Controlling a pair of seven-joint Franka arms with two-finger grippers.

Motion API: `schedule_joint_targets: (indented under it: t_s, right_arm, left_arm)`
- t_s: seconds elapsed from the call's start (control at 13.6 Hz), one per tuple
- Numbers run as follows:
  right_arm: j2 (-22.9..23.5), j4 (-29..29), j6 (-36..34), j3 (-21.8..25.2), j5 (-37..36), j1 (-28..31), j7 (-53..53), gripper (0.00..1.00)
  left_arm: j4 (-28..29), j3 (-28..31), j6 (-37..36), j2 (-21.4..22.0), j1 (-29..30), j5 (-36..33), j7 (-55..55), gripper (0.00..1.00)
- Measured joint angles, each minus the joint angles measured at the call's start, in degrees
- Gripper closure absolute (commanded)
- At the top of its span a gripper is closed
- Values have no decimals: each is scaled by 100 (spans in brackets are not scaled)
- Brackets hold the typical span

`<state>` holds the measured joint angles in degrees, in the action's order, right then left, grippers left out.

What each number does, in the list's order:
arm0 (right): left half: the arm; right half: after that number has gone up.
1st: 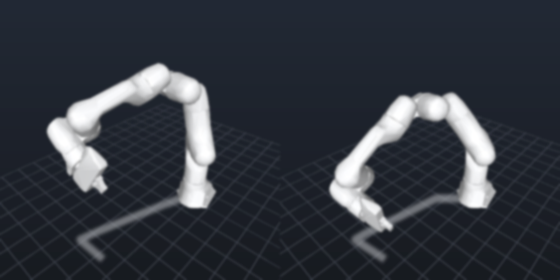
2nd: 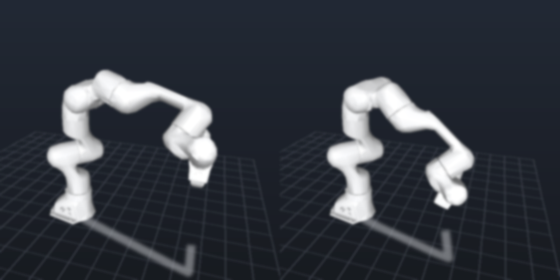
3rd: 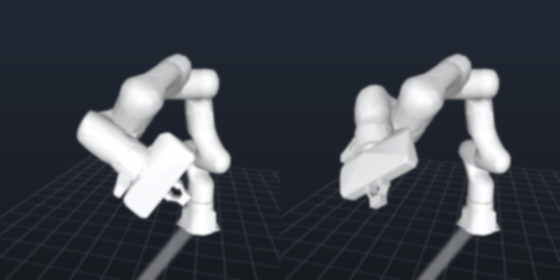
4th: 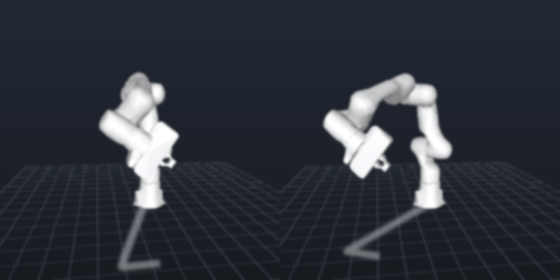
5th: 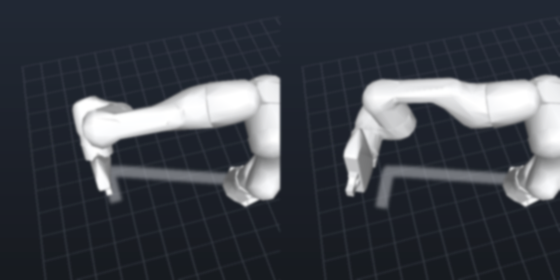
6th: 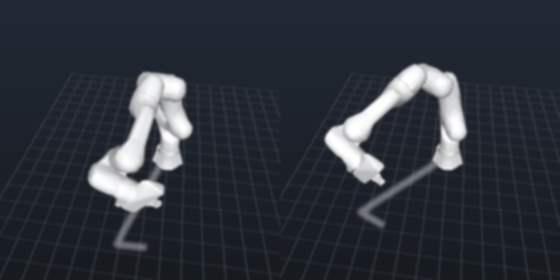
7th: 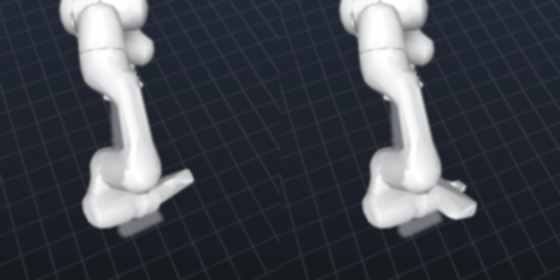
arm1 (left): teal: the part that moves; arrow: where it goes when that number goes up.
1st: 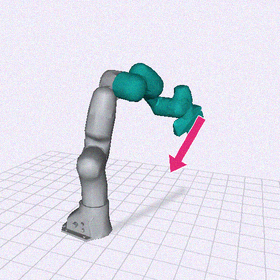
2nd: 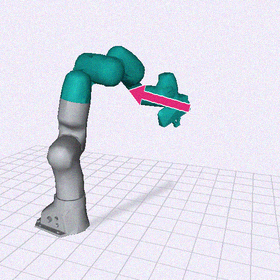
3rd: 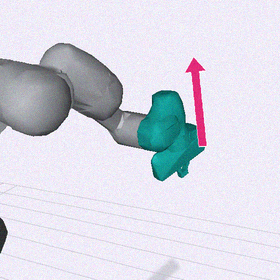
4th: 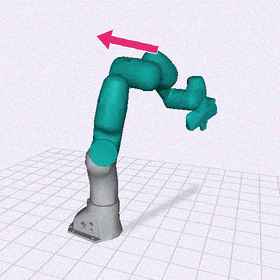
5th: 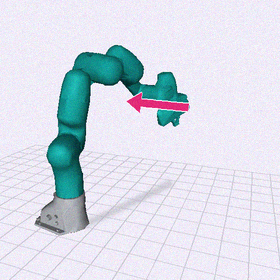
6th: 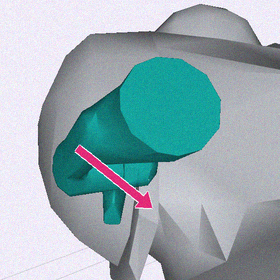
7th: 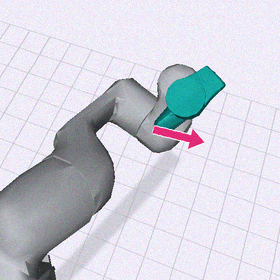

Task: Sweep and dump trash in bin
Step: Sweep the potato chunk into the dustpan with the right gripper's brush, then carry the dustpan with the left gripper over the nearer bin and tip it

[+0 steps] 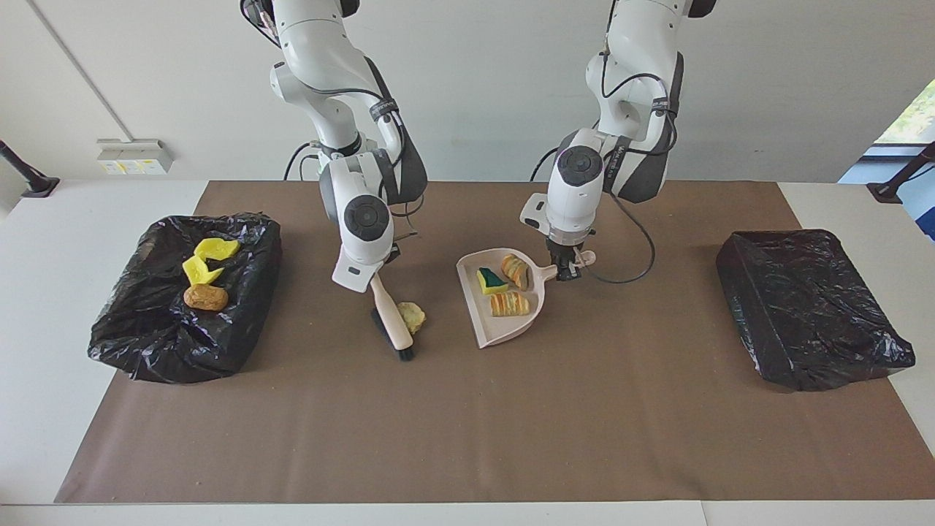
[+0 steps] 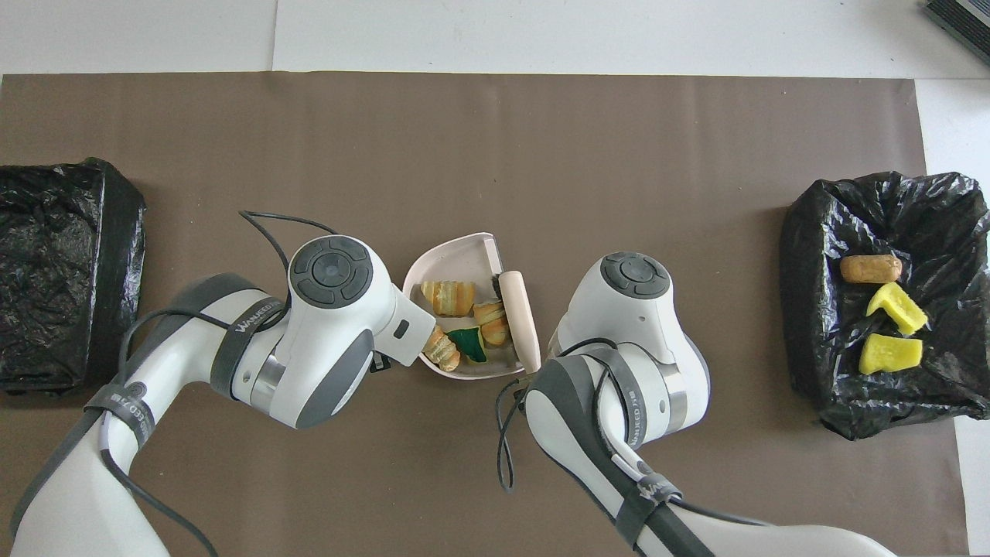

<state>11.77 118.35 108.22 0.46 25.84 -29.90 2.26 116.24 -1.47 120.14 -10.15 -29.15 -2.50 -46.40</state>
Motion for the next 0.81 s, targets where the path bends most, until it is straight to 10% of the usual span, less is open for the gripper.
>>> schedule_joint_targets:
  t_s: [0.59, 0.81]
  right_arm:
    - [-1147, 26, -986, 0, -667, -127, 2779, 100]
    - [-1492, 526, -363, -12, -715, -763, 3594, 100]
  left_arm:
    - [13, -1, 46, 10, 3, -5, -1, 100]
    - [-36, 12, 163, 7, 38, -97, -97, 100]
